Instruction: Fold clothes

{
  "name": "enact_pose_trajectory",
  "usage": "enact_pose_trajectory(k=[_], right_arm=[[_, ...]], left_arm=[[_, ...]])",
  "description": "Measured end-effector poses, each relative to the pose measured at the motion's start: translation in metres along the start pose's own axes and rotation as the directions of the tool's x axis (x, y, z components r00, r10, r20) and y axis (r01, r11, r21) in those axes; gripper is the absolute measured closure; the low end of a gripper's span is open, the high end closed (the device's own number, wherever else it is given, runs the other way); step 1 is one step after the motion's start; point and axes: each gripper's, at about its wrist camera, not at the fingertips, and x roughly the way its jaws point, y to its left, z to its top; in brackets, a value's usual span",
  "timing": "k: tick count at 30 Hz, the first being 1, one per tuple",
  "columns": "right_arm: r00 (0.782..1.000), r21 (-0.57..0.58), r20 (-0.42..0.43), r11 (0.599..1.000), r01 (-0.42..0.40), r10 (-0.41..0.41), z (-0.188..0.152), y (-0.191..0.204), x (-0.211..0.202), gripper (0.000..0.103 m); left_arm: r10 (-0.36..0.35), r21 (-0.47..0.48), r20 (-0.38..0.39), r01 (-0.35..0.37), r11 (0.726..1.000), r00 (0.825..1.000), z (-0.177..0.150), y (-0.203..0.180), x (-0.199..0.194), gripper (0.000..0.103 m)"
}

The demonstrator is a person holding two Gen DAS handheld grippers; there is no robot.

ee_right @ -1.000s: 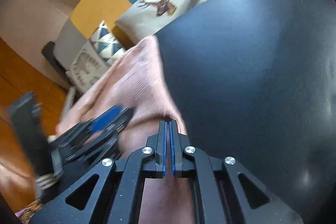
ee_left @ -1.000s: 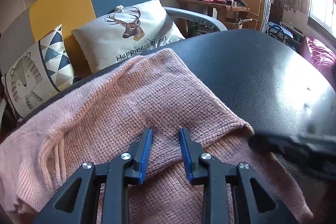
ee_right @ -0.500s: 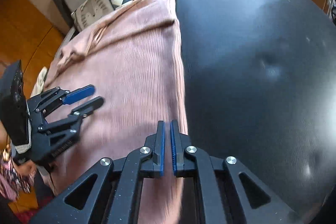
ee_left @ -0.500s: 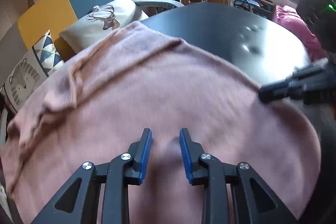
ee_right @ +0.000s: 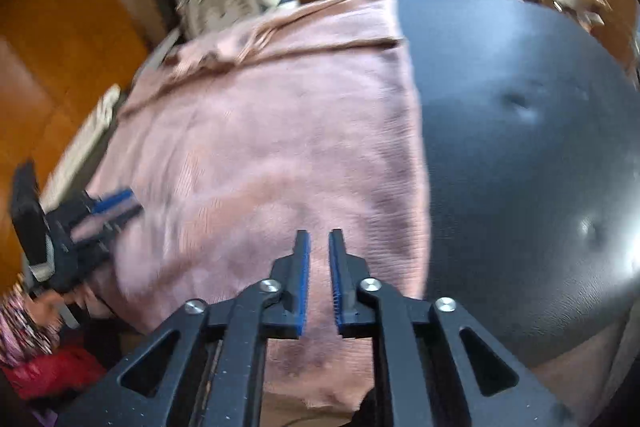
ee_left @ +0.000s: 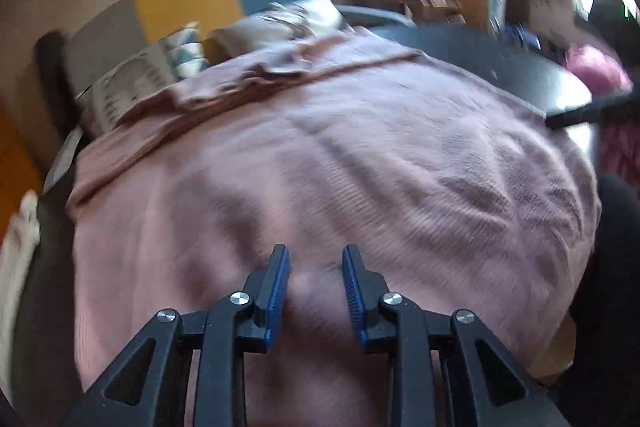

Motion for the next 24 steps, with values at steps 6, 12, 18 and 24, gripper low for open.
enact_pose_trajectory(k=[6,12,18,24], right_arm=[[0.999,-0.044,-0.009,0.999,0.033,-0.033,-0.018,0.004,0.006,0.085],[0.999,-0.099,0.019,0.995,-0.029,0.031,-0.031,0.020,-0.015,0.085],[0.998,-0.184,-0.016,0.982,0.052,-0.056,-0.046,0.023,-0.002,0.085],[0.995,0.018,0.032,0.995,-0.098,0.097,-0.040,-0.011,-0.028,0.084]], left_arm=[[-0.019,-0.107,0.027,0.022,0.994,0.999,-0.035,0.030,-0.022,0.070],[-0.042,-0.091,0.097,0.051,0.995,0.994,-0.055,0.033,-0.046,0.070],[0.058,-0.011,0.073,-0.058,0.998,0.996,-0.071,0.033,-0.041,0.070],[-0.037,-0.244,0.079,0.056,0.968,0.996,-0.067,0.086,-0.059,0.070]])
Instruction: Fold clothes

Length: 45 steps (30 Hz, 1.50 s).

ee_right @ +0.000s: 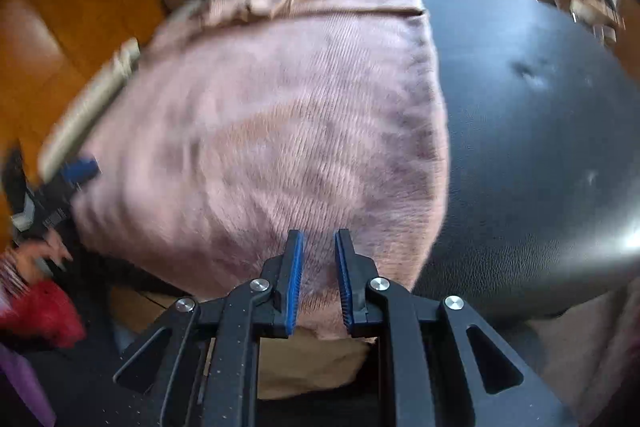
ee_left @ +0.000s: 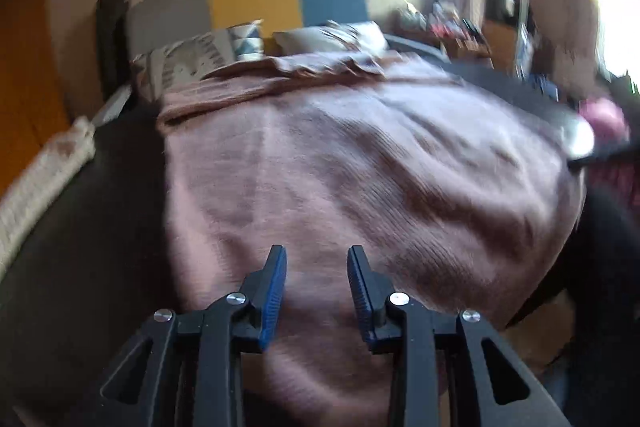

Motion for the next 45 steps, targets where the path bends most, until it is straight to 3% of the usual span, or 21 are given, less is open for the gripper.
enact_pose_trajectory(k=[2,3,4,8,13,16,23,27,29,34,36,38,40,41,43,45], right_arm=[[0.998,0.079,0.049,0.996,-0.039,0.036,0.001,-0.018,-0.011,0.067],[0.997,0.111,0.062,0.993,-0.050,0.043,0.001,-0.026,-0.014,0.051],[0.996,0.148,0.072,0.987,-0.065,0.055,0.000,-0.037,-0.017,0.041],[0.995,0.248,0.062,0.964,-0.090,0.077,-0.004,-0.068,-0.020,0.041],[0.995,0.266,0.029,0.959,-0.102,0.098,-0.007,-0.080,-0.011,0.041],[0.993,0.275,0.032,0.954,-0.119,0.114,-0.008,-0.082,-0.009,0.041],[0.994,0.261,0.036,0.959,-0.110,0.104,-0.004,-0.078,-0.007,0.041],[0.986,0.203,0.129,0.971,-0.129,0.104,0.006,-0.056,-0.019,0.041],[0.976,0.129,0.154,0.976,-0.174,0.154,0.015,-0.033,-0.019,0.041],[0.975,-0.064,0.045,0.974,-0.215,0.218,0.027,0.037,0.017,0.041],[0.979,-0.160,0.006,0.967,-0.200,0.204,0.028,0.074,0.035,0.041],[0.987,-0.287,-0.010,0.945,-0.158,0.162,0.026,0.114,0.047,0.041],[0.994,-0.427,-0.017,0.898,-0.109,0.112,0.023,0.151,0.058,0.055],[0.994,-0.492,-0.021,0.865,-0.100,0.103,0.021,0.168,0.064,0.056],[0.993,-0.558,-0.042,0.822,-0.113,0.108,0.017,0.188,0.074,0.061],[0.992,-0.560,-0.058,0.819,-0.127,0.114,0.016,0.196,0.085,0.068]], left_arm=[[-0.070,-0.137,-0.016,0.067,0.988,0.997,0.001,0.024,-0.002,0.070],[-0.111,-0.211,-0.021,0.104,0.972,0.994,0.001,0.038,-0.002,0.070],[-0.157,-0.263,-0.017,0.147,0.953,0.987,0.000,0.047,-0.002,0.070],[-0.242,-0.378,-0.003,0.223,0.899,0.970,-0.010,0.069,-0.005,0.070],[-0.260,-0.430,-0.022,0.226,0.874,0.965,-0.023,0.079,-0.005,0.072],[-0.302,-0.463,-0.013,0.261,0.847,0.953,-0.029,0.079,-0.003,0.072],[-0.240,-0.389,-0.073,0.194,0.901,0.968,-0.028,0.068,-0.005,0.073],[-0.172,-0.278,-0.137,0.129,0.952,0.976,-0.023,0.054,-0.012,0.072],[-0.158,-0.261,-0.128,0.120,0.958,0.979,-0.019,0.049,-0.013,0.072],[-0.111,-0.211,-0.138,0.080,0.974,0.984,-0.020,0.044,-0.005,0.073],[-0.094,-0.174,-0.150,0.067,0.982,0.984,-0.020,0.042,-0.006,0.073],[-0.062,-0.123,-0.168,0.041,0.992,0.984,-0.019,0.037,-0.007,0.073],[-0.023,-0.069,-0.188,0.010,0.998,0.982,-0.017,0.032,-0.010,0.073],[-0.018,-0.074,-0.185,0.004,0.997,0.983,-0.013,0.031,-0.013,0.073],[-0.081,-0.123,-0.110,0.067,0.990,0.991,0.001,0.031,-0.025,0.073],[-0.143,-0.146,-0.028,0.137,0.980,0.989,0.017,0.021,-0.028,0.073]])
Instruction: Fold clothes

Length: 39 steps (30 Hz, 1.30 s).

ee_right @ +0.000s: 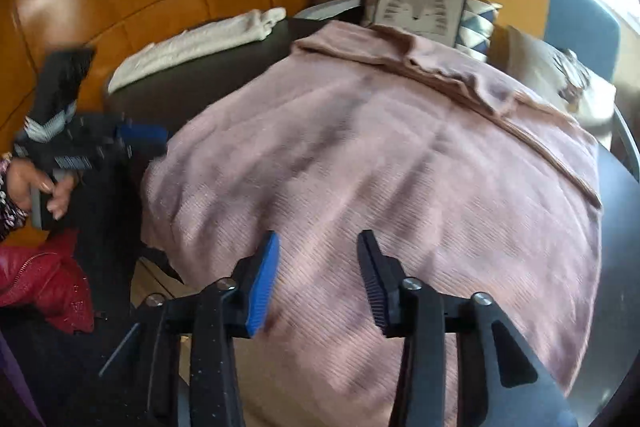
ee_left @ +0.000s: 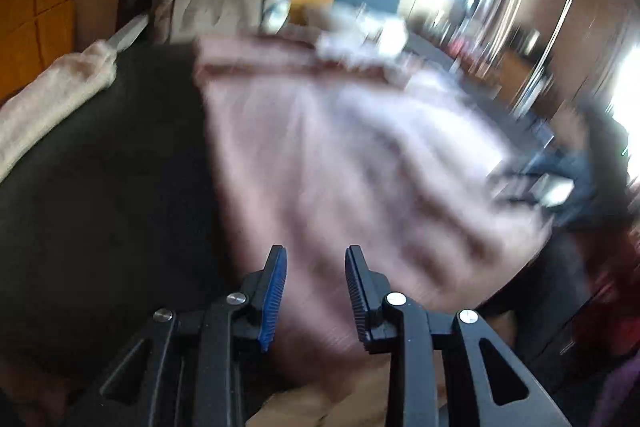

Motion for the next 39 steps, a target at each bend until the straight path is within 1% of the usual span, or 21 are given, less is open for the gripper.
enact_pose_trajectory(k=[2,3,5,6,7,8,10,12,14,17,19,20,21,23,25,27,30,31,33,36,39], right_arm=[[0.999,0.030,-0.025,0.999,-0.041,0.042,0.001,0.001,0.012,0.074],[0.998,0.035,-0.046,0.998,-0.050,0.052,0.000,0.002,0.017,0.079],[0.996,0.005,-0.091,1.000,-0.021,0.022,-0.009,0.007,0.021,0.081],[0.994,-0.011,-0.106,1.000,-0.003,0.001,-0.016,0.007,0.019,0.081],[0.993,-0.024,-0.116,1.000,0.013,-0.016,-0.024,0.006,0.017,0.081],[0.991,-0.037,-0.127,0.999,0.029,-0.034,-0.031,0.005,0.015,0.081],[0.990,-0.033,-0.134,0.998,0.047,-0.051,-0.046,-0.001,0.005,0.081],[0.989,-0.013,-0.140,0.999,0.050,-0.051,-0.057,-0.008,-0.004,0.081],[0.992,0.015,-0.123,0.999,0.037,-0.035,-0.063,-0.015,-0.007,0.081],[0.993,0.074,-0.114,0.997,0.002,0.006,-0.060,-0.021,-0.011,0.081],[0.994,0.151,-0.075,0.987,-0.062,0.074,-0.058,-0.029,-0.022,0.081],[0.995,0.198,-0.024,0.976,-0.088,0.095,-0.058,-0.037,-0.035,0.081],[0.996,0.231,0.011,0.969,-0.088,0.088,-0.060,-0.046,-0.046,0.080],[0.997,0.291,0.055,0.954,-0.067,0.053,-0.066,-0.067,-0.069,0.073],[0.997,0.352,0.075,0.935,-0.037,0.012,-0.076,-0.092,-0.089,0.064],[0.998,0.430,0.063,0.903,-0.011,-0.018,-0.089,-0.122,-0.105,0.063],[0.999,0.528,0.037,0.849,0.011,-0.036,-0.113,-0.155,-0.118,0.062],[0.999,0.553,0.023,0.833,0.023,-0.042,-0.120,-0.164,-0.120,0.062],[0.999,0.599,-0.001,0.800,0.034,-0.043,-0.135,-0.178,-0.121,0.061],[1.000,0.648,0.014,0.761,-0.011,0.003,-0.150,-0.188,-0.117,0.058],[0.999,0.657,0.021,0.752,-0.048,0.045,-0.156,-0.188,-0.106,0.055]], left_arm=[[-0.020,0.049,-0.027,0.021,0.999,0.999,0.007,-0.019,0.019,0.073],[0.002,0.090,-0.053,0.003,0.996,0.999,0.008,-0.028,0.031,0.072],[0.078,0.186,-0.115,-0.056,0.981,0.990,0.001,-0.039,0.053,0.072],[0.124,0.236,-0.141,-0.088,0.968,0.982,-0.005,-0.042,0.061,0.072],[0.146,0.263,-0.143,-0.105,0.959,0.979,-0.011,-0.042,0.063,0.073],[0.145,0.284,-0.118,-0.107,0.953,0.982,-0.016,-0.043,0.058,0.073],[0.151,0.295,-0.111,-0.113,0.949,0.982,-0.024,-0.036,0.050,0.072],[0.138,0.279,-0.109,-0.103,0.955,0.984,-0.027,-0.029,0.042,0.072],[0.112,0.242,-0.108,-0.083,0.967,0.988,-0.027,-0.021,0.041,0.072],[0.110,0.230,-0.112,-0.082,0.970,0.988,-0.024,-0.021,0.042,0.072],[0.094,0.194,-0.113,-0.071,0.978,0.989,-0.022,-0.020,0.037,0.072],[0.069,0.164,-0.110,-0.050,0.985,0.992,-0.022,-0.017,0.033,0.072],[0.033,0.115,-0.104,-0.021,0.993,0.994,-0.021,-0.011,0.028,0.072],[-0.011,0.017,-0.079,0.012,1.000,0.997,-0.022,0.007,0.014,0.072],[-0.034,-0.091,-0.050,0.029,0.995,0.998,-0.021,0.028,0.005,0.072],[-0.063,-0.221,-0.021,0.057,0.974,0.998,-0.023,0.055,-0.004,0.072],[-0.127,-0.355,-0.050,0.102,0.929,0.991,-0.029,0.081,-0.002,0.072],[-0.152,-0.374,-0.068,0.116,0.920,0.986,-0.031,0.085,0.002,0.072],[-0.203,-0.369,-0.092,0.156,0.916,0.975,-0.034,0.084,0.009,0.072],[-0.279,-0.380,-0.095,0.224,0.898,0.956,-0.037,0.081,0.018,0.072],[-0.335,-0.429,-0.086,0.269,0.862,0.938,-0.037,0.083,0.026,0.072]])
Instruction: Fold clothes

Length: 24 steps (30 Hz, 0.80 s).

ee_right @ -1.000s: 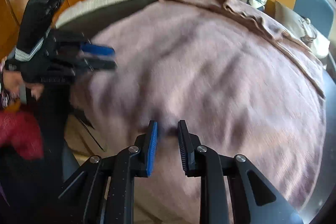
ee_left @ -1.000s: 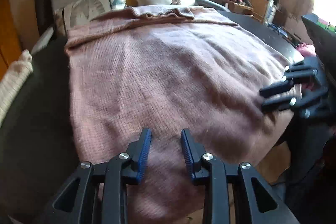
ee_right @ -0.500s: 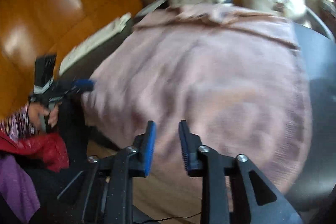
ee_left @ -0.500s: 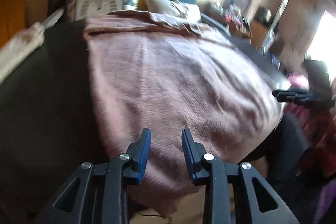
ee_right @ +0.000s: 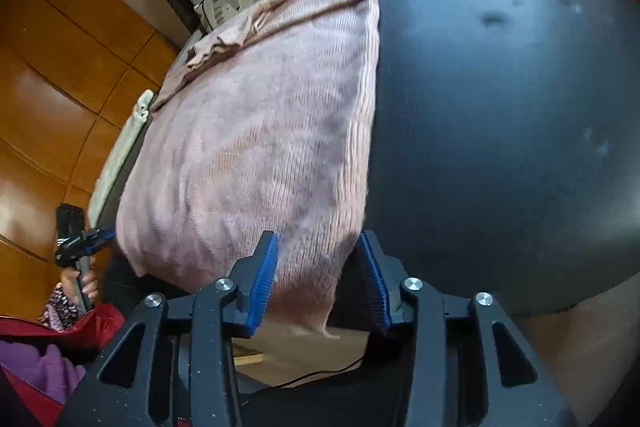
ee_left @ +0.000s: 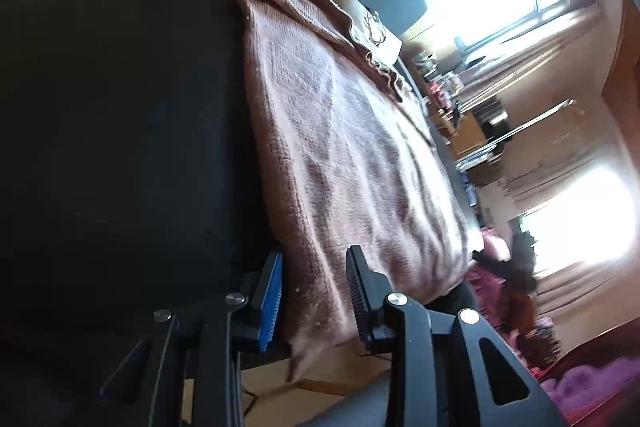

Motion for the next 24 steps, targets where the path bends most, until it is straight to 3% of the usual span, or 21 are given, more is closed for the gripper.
enact_pose_trajectory(k=[3,11,17,21,23,24], right_arm=[[0.999,-0.022,0.020,0.999,-0.028,0.028,0.002,0.005,0.004,0.046],[0.996,-0.076,0.036,0.994,-0.084,0.087,0.013,0.018,0.022,0.044],[0.993,-0.086,0.045,0.991,-0.103,0.107,0.012,0.020,0.026,0.044],[0.991,-0.068,0.049,0.990,-0.122,0.125,0.015,0.019,0.030,0.044],[0.995,-0.094,0.043,0.992,-0.088,0.092,0.016,0.024,0.031,0.050],[0.997,-0.101,0.044,0.993,-0.059,0.064,0.017,0.025,0.033,0.065]], left_arm=[[-0.028,-0.021,-0.010,0.028,0.999,1.000,0.001,0.002,0.004,0.072],[-0.014,-0.004,-0.014,0.014,1.000,1.000,0.001,-0.002,0.006,0.072],[-0.066,-0.062,-0.010,0.065,0.996,0.998,-0.003,0.011,0.000,0.072],[-0.025,-0.023,-0.027,0.024,0.999,0.999,-0.001,0.002,0.004,0.072],[-0.001,0.012,-0.034,0.001,1.000,0.999,-0.001,-0.002,0.004,0.072],[0.011,0.019,-0.031,-0.010,1.000,0.999,-0.001,-0.002,0.004,0.073]])
